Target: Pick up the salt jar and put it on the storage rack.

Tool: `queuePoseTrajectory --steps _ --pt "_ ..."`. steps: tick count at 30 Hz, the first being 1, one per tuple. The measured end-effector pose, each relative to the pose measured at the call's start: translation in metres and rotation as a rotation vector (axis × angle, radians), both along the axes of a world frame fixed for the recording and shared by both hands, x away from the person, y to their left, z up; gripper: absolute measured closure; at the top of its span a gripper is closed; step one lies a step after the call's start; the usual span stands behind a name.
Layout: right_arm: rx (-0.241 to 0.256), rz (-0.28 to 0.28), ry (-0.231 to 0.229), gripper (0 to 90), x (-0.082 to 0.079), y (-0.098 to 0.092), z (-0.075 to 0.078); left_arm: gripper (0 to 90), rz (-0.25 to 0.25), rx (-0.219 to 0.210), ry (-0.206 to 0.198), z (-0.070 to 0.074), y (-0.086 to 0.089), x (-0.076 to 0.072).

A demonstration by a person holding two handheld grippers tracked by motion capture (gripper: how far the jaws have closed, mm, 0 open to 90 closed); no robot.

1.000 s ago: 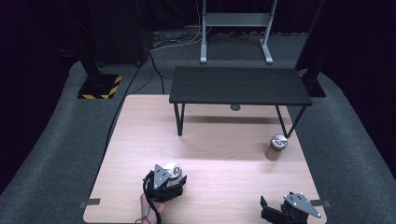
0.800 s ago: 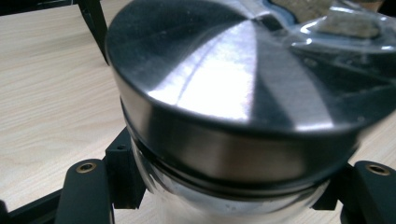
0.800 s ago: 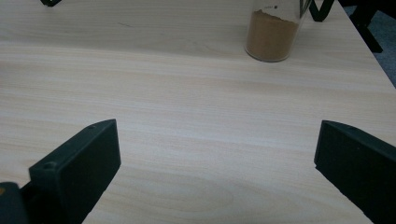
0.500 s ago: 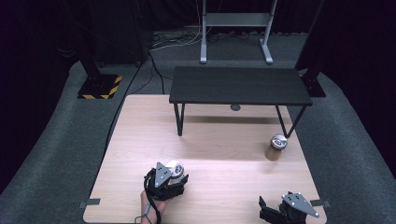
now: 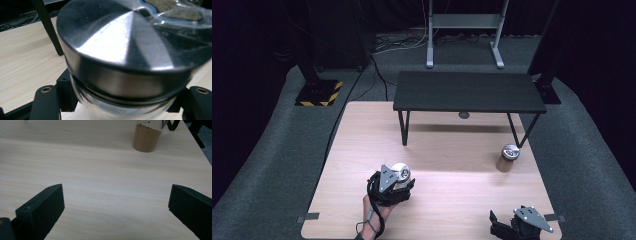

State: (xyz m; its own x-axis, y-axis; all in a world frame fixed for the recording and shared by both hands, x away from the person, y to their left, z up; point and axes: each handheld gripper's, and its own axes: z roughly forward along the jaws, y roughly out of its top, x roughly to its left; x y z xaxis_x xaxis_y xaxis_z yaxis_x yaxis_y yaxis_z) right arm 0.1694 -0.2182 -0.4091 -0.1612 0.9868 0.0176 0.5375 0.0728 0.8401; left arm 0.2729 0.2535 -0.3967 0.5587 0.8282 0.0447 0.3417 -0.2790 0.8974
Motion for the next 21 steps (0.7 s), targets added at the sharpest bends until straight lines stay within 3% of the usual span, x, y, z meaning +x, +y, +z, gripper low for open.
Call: queuePoseTrajectory --steps 21 --pt "-0.009 0.008 0.007 0.0 0.002 0.003 0.0 31.2 -0.045 0.02 -0.002 0.019 -0.002 0.026"
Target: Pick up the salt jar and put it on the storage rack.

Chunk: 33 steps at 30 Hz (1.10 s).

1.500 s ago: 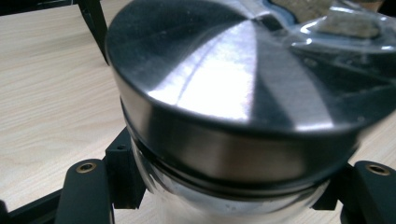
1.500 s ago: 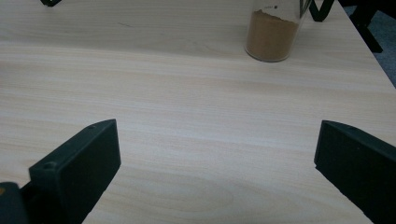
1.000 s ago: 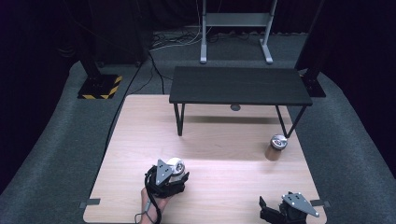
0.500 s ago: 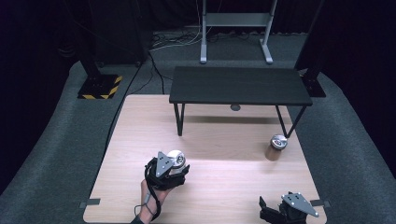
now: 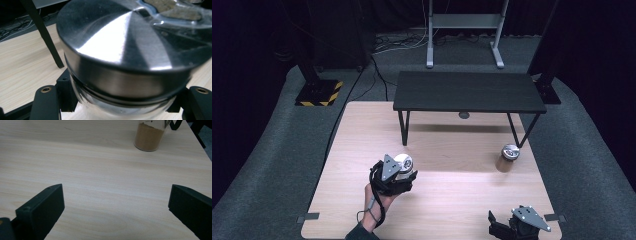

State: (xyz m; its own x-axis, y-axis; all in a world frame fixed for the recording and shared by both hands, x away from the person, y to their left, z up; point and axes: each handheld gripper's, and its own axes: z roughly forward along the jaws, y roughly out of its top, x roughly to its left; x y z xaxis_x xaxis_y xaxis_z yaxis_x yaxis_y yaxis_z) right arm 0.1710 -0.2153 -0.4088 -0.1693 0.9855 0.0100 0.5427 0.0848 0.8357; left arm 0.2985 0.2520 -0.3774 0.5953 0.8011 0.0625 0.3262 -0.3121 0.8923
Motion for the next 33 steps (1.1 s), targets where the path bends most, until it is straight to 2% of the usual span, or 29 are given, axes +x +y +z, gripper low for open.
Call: queuePoseTrajectory --steps 5,10,14,23,27,33 --pt "0.0 0.002 0.003 0.0 0.0 -0.001 0.0 31.3 -0.005 -0.007 -0.001 0.002 -0.001 0.004" --pt "-0.006 0.0 0.005 0.0 0.0 0.0 0.001 31.3 -0.02 0.01 0.0 0.008 -0.003 0.011" --pt "-0.01 0.003 0.004 0.0 0.0 0.001 0.001 31.3 -0.018 0.007 -0.009 0.011 -0.005 0.015" --pt "-0.014 0.004 0.008 0.0 0.001 0.002 0.001 31.3 -0.028 0.009 0.0 0.016 -0.006 0.025" --pt "-0.012 0.009 0.007 0.0 0.001 0.002 0.001 31.3 -0.024 -0.007 0.005 0.018 -0.005 0.031" --pt "-0.014 0.012 0.005 0.0 0.001 0.004 0.001 31.3 -0.028 0.004 0.011 0.023 -0.007 0.041"
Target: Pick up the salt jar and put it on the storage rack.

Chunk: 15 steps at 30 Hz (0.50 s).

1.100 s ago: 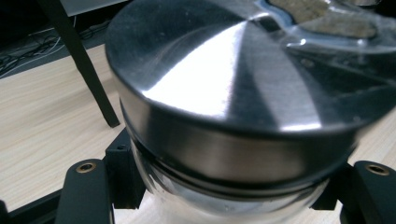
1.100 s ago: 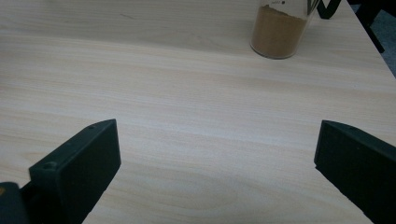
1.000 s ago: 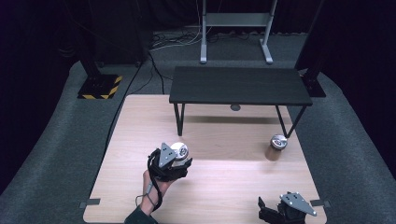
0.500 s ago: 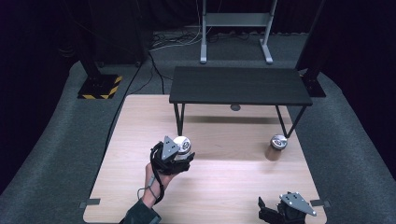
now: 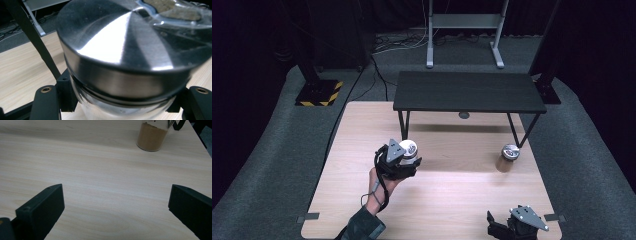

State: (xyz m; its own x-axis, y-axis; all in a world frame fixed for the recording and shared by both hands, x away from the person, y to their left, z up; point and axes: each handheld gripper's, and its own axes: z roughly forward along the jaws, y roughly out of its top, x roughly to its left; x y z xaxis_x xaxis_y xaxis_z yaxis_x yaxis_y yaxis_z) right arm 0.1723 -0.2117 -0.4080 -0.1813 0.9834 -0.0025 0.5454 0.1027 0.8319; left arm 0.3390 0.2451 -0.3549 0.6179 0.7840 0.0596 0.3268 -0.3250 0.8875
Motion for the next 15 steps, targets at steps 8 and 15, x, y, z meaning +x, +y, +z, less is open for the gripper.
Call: queuePoseTrajectory --steps 8,15 --pt "0.0 0.001 -0.005 0.0 -0.001 -0.001 0.0 31.3 0.001 -0.002 -0.003 0.008 -0.004 0.014" --pt "0.0 0.0 -0.002 0.0 0.0 -0.002 0.0 31.3 0.002 -0.012 -0.003 0.012 -0.007 0.022"
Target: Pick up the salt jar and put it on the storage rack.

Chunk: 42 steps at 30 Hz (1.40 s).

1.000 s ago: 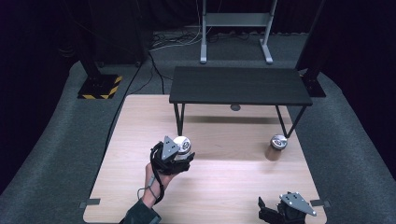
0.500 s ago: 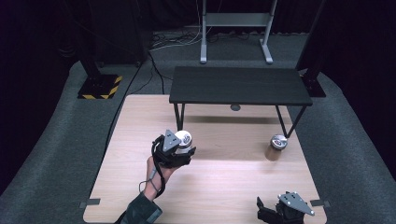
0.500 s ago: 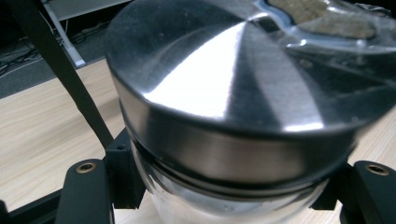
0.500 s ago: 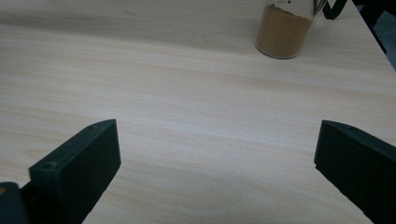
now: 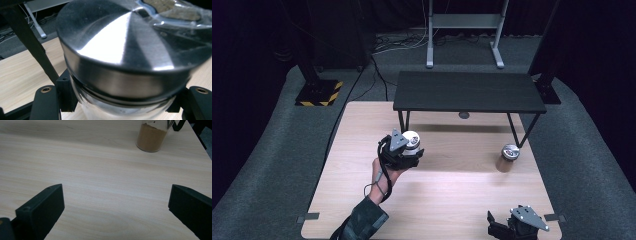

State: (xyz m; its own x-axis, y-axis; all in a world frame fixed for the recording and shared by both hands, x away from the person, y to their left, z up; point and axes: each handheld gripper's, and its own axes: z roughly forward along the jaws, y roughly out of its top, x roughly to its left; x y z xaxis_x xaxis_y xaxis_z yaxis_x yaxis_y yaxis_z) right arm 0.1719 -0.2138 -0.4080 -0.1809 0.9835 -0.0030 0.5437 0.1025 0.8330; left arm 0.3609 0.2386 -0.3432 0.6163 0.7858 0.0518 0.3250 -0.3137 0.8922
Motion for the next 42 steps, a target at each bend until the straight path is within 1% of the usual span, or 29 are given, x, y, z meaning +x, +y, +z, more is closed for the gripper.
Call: queuePoseTrajectory --steps 6,13,19,22,25,30,35,37,42 --pt "-0.004 -0.005 0.001 0.0 0.0 0.0 0.0 31.3 -0.01 0.009 0.002 0.005 -0.003 0.007" --pt "-0.007 0.005 0.001 0.0 0.0 -0.001 0.0 31.3 -0.013 0.005 -0.01 0.011 -0.006 0.013" --pt "-0.008 -0.005 0.001 0.0 -0.001 -0.001 0.0 31.3 -0.018 0.023 -0.018 0.019 -0.009 0.019" --pt "-0.008 -0.003 0.003 0.0 0.0 -0.001 0.0 31.4 -0.016 0.017 -0.023 0.022 -0.009 0.02" --pt "-0.008 -0.006 0.002 0.0 -0.001 -0.001 0.0 31.4 -0.019 0.024 -0.025 0.025 -0.011 0.023" --pt "-0.013 -0.002 0.006 0.0 0.0 0.0 0.0 31.4 -0.017 0.03 -0.02 0.029 -0.012 0.03" --pt "-0.011 -0.005 0.004 0.0 0.0 -0.001 0.0 31.3 -0.01 0.022 -0.02 0.031 -0.012 0.034" --pt "-0.013 -0.007 0.005 0.0 0.0 0.0 0.0 31.4 -0.009 0.025 -0.015 0.033 -0.013 0.037" --pt "-0.015 -0.002 0.007 0.0 0.0 0.0 0.0 31.4 -0.004 0.025 -0.017 0.036 -0.013 0.04"
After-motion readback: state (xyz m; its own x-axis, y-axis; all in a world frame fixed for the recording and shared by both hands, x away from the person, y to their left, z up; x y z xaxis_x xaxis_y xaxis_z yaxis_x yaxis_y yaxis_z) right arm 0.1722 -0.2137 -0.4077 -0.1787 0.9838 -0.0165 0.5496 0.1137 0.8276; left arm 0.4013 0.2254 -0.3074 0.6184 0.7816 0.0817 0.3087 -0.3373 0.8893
